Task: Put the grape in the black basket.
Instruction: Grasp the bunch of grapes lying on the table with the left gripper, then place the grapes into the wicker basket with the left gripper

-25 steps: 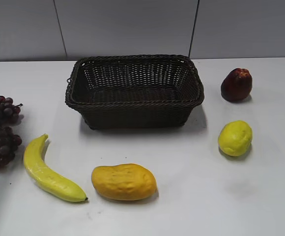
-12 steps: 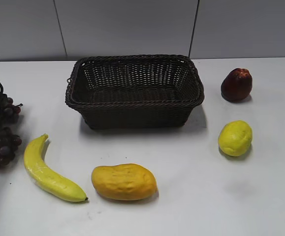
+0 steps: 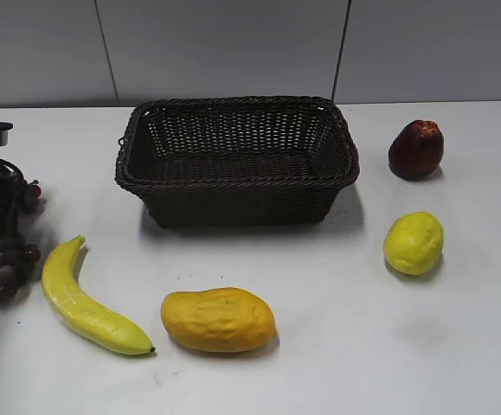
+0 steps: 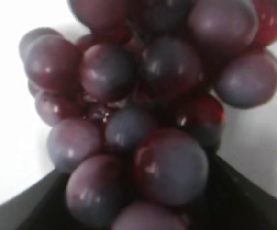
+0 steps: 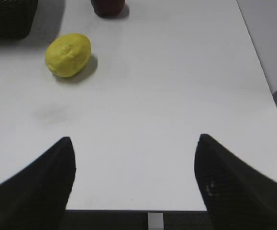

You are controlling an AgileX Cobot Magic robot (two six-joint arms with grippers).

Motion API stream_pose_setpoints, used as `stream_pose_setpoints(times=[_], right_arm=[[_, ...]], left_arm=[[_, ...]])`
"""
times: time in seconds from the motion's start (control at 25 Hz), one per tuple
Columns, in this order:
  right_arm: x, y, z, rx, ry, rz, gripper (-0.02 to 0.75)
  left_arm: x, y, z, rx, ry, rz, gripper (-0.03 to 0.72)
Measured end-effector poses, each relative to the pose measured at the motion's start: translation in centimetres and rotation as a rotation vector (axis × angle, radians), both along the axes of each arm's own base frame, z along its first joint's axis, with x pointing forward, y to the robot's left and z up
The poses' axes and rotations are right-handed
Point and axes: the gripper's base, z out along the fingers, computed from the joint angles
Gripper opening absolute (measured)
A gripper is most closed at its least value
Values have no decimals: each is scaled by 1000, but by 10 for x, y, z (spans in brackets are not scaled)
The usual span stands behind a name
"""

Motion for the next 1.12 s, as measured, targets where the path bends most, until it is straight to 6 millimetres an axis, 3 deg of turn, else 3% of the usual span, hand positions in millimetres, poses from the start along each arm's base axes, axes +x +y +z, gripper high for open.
stream_pose_setpoints(times=[0.12,0.32,0.72,1.12], right_arm=[[0,0,0,0,0,0,588],[0,0,0,0,0,0,588],[0,0,0,0,0,0,588],[0,0,0,0,0,0,588]], left_arm=[[2,-2,0,-19,-17,15,518],[2,-2,0,-19,-18,15,316],[6,-2,13,-18,24,15,309],[42,-6,85,-63,-170,30,304]])
